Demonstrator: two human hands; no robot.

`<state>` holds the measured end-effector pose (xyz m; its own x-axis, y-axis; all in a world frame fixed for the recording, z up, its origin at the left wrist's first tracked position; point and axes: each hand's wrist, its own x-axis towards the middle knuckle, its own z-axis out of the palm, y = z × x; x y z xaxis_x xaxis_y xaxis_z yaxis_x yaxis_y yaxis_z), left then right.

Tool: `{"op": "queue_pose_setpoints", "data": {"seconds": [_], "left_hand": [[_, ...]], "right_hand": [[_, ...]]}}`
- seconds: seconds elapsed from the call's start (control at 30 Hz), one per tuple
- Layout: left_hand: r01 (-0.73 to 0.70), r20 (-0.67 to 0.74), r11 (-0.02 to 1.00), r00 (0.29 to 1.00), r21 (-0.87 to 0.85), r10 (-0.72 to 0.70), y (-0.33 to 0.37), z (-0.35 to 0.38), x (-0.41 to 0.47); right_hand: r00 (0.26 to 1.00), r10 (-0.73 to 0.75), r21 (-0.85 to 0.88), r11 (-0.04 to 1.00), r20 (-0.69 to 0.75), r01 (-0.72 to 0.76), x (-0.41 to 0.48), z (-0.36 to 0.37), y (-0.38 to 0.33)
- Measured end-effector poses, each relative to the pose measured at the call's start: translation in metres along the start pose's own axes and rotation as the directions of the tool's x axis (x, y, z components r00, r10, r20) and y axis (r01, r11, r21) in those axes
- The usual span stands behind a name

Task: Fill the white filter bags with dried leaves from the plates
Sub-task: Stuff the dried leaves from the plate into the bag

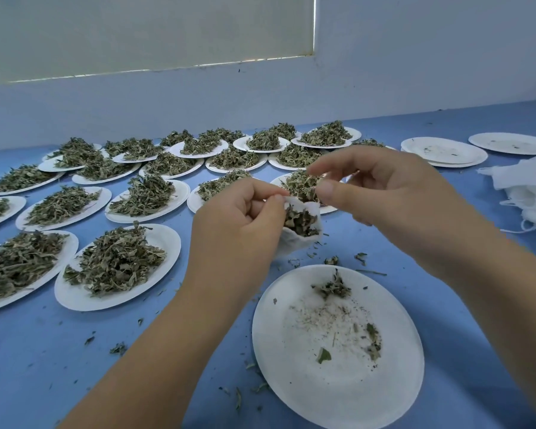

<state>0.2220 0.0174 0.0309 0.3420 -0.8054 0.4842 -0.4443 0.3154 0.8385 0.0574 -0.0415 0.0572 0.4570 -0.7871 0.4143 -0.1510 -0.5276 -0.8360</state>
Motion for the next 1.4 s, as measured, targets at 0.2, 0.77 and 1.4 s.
{"op": "queue_pose_setpoints", "data": {"seconds": [0.2,0.77,1.4], "left_hand": [[0.011,-0.013,0.999,1.0,-0.031,-0.011,0.002,0.001,-0.001],[-0.112,0.138,0.993,0.985,0.044,0.105,0.007,0.014,-0.013],[-0.12,0.126,0.992,0.985,0.037,0.114,0.005,0.01,-0.011]], "right_hand": [[0.913,0.275,-0.017,0.959,0.301,-0.283,0.004,0.0,0.008],[0.967,0.243,-0.162,0.96,0.083,-0.227,0.005,0.04,0.021],[0.949,0.246,0.072,0.962,0.195,-0.264,0.004,0.024,0.018]]}}
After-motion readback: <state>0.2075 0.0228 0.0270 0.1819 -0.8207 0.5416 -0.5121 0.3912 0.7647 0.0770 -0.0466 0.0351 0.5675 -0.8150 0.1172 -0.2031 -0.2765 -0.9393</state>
